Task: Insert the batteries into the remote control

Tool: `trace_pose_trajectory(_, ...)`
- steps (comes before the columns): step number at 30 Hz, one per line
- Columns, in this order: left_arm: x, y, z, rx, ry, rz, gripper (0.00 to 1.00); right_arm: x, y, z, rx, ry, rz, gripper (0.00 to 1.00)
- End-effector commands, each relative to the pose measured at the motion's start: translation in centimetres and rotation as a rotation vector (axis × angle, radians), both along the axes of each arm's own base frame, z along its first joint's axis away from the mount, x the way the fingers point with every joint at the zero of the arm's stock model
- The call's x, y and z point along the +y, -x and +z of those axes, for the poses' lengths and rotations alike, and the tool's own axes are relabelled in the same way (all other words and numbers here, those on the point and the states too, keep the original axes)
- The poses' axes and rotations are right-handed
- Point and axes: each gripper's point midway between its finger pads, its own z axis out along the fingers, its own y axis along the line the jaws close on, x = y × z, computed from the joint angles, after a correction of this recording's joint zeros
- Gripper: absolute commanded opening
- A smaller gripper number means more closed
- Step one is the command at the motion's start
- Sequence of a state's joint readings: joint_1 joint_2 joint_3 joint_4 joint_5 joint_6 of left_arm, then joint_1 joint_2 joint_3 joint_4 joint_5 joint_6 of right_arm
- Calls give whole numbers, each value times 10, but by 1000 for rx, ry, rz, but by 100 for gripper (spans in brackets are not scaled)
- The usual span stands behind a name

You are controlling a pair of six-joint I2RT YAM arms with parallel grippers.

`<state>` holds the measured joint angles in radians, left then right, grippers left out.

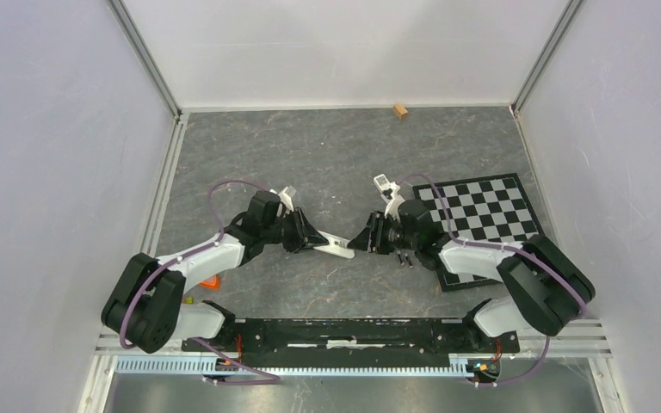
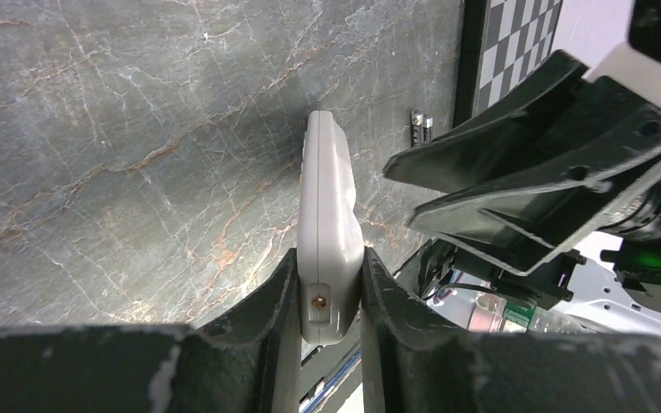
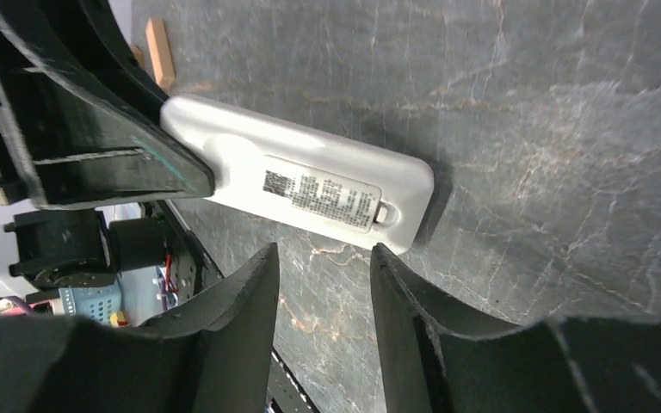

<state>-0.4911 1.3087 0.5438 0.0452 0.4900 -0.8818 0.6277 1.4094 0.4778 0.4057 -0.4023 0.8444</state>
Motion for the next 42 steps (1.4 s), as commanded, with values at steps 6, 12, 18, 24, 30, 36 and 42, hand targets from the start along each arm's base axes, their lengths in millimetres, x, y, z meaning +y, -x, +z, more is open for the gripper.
trace_pose_trajectory(6, 10, 12, -22, 12, -52, -11, 2, 23, -12, 6, -15, -73, -25, 44)
trace_pose_trajectory(12, 11, 13, -23, 14, -64, -14, 2, 24, -17, -4, 6, -39, -40, 43)
trace_pose_trajectory(18, 11, 12, -23, 11, -64, -15, 2, 21, -17, -14, 26, -12, -50, 47)
trace_pose_trajectory(24, 9, 11, -22, 9, -58, -20, 2, 23, -15, -18, 43, -17, -39, 47)
trace_pose_trajectory(30, 5, 13, -21, 12, -37, -49, 2, 36, -1, 0, 95, -212, -8, 48)
trace_pose_trajectory(36, -1, 18, -26, 17, -48, -83, 2, 51, 10, 72, -11, -545, 72, 44)
trace_pose_trajectory(42, -2, 18, -31, 23, -75, -71, 2, 57, 7, 106, -129, -639, 105, 41)
